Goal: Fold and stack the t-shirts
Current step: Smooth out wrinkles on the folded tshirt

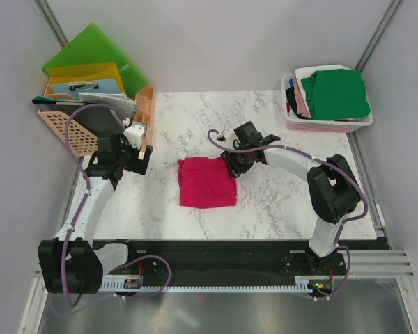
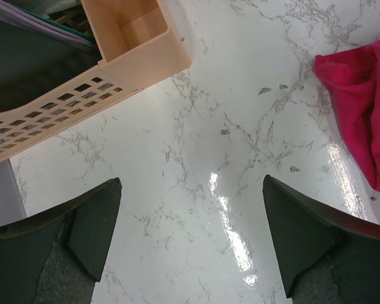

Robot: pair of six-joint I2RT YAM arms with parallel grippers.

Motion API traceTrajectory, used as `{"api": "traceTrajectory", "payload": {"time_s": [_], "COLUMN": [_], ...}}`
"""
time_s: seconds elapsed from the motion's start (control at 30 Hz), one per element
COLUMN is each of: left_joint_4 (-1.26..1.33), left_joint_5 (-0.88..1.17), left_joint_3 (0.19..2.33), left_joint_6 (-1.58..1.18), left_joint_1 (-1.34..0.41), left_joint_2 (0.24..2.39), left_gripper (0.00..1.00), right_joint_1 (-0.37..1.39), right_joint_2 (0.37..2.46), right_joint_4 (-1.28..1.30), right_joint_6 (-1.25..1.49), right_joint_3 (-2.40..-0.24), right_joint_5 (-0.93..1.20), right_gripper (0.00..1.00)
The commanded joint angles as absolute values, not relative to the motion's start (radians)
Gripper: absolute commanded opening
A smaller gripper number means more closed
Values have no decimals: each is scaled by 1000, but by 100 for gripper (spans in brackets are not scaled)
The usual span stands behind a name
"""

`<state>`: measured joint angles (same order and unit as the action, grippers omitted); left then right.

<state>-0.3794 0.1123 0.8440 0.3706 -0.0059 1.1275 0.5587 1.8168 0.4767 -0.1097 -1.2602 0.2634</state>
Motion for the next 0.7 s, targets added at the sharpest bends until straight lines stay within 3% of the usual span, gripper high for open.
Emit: {"api": "traceTrajectory", "payload": {"time_s": [0.0,0.23,0.3,0.33,0.47,0.67], "left_joint_4": [-350,-350,-350,-350,-348,-350], "left_joint_5": [137,127,130,130,124,140], "left_joint_3": [865,858,857,856,862,867], "left_joint_6": [364,368,367,367,371,362], "left_joint_1": [-2,-2,-2,-3,-2,-2], "left_joint_2": [1140,1132,1129,1131,1132,1146], "left_gripper": [99,99,99,99,99,99], "right_joint_1": [554,551,551,551,549,549], "right_joint_2": [1816,1787,1783,1781,1770,1737], "right_joint_4": [463,471,486,492,546,564], "right_joint_6": [-110,-120,-130,-132,-146,-155], "right_joint_3": [-1289,-1276,-1282,-1282,-1292,-1295], "right_joint_5": [307,288,276,273,301,311], "right_gripper": [48,31,39,52,78,80]}}
